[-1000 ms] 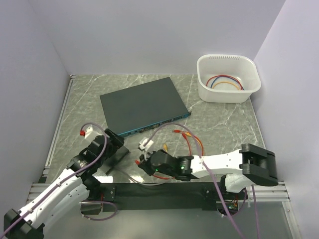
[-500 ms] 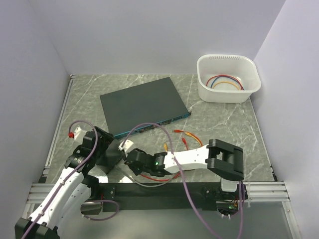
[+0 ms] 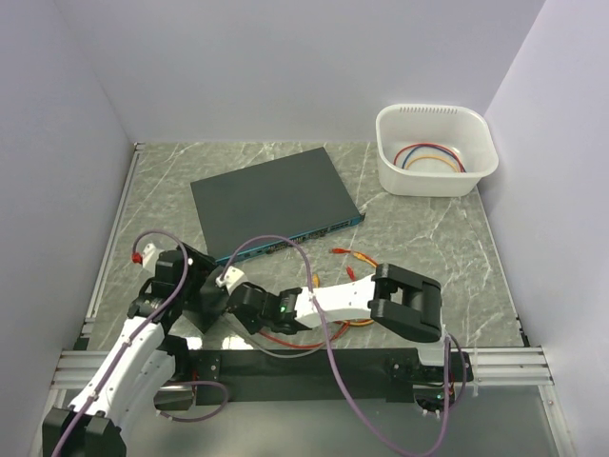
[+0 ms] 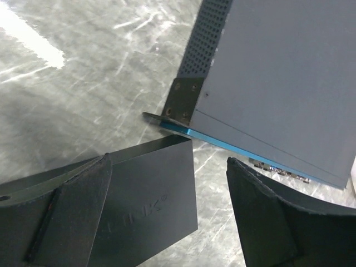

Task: Insert the plug into the switch port

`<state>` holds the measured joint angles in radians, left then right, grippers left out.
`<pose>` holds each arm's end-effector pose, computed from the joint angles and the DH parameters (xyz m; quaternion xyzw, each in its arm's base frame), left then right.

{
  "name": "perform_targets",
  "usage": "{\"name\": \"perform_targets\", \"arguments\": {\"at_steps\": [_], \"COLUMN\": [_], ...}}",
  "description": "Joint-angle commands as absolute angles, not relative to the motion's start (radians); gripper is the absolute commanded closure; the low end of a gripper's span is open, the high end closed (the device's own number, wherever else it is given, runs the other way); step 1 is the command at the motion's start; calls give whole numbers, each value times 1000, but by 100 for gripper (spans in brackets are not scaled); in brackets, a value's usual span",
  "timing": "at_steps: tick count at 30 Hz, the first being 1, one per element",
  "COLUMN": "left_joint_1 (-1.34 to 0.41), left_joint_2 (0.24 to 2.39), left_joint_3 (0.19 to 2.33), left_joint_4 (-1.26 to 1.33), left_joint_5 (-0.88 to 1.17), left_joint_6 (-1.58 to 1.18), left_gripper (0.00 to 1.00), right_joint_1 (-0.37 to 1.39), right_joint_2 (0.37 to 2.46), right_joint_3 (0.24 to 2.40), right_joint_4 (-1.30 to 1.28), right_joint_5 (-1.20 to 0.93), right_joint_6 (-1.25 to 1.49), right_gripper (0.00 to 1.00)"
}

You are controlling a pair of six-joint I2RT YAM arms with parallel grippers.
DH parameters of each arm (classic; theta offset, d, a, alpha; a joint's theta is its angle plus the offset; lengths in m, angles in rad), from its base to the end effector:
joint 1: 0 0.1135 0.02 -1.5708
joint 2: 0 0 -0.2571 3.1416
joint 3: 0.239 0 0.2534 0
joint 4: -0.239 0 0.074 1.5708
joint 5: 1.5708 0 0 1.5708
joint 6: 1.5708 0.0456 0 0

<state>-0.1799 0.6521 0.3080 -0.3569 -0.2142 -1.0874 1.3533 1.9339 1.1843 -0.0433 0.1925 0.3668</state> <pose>0.1574 -0.0188 0.1665 -0.4357 0.7907 -0.1699 0.3950 0.0982 0.4041 0.1454 -0.4040 0.8285 0.2281 0.3137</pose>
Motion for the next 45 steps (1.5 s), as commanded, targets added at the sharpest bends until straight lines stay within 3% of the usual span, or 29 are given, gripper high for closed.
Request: {"name": "perform_targets", "arguments": {"at_steps": [1,20,45], "left_joint_1": [-164,-160,-160], "left_joint_2": [669,778,784], "left_joint_3": [290,252,224], "left_joint_4": [-258,-77,-46], "left_joint_5": [-140,-34,-28], "left_joint_6": [-1039,-979,-980], "left_gripper": [11,16,17], "right_joint_1": [1316,1287,1321], "right_joint_2": [1950,1977,1925], "right_joint_3": [1233,1279,1298], "right_joint_4": [-46,-38,-104], "right_joint_5": [196,124,130], "right_joint_6": [388,379,403], "right_gripper": [100,100,100]}}
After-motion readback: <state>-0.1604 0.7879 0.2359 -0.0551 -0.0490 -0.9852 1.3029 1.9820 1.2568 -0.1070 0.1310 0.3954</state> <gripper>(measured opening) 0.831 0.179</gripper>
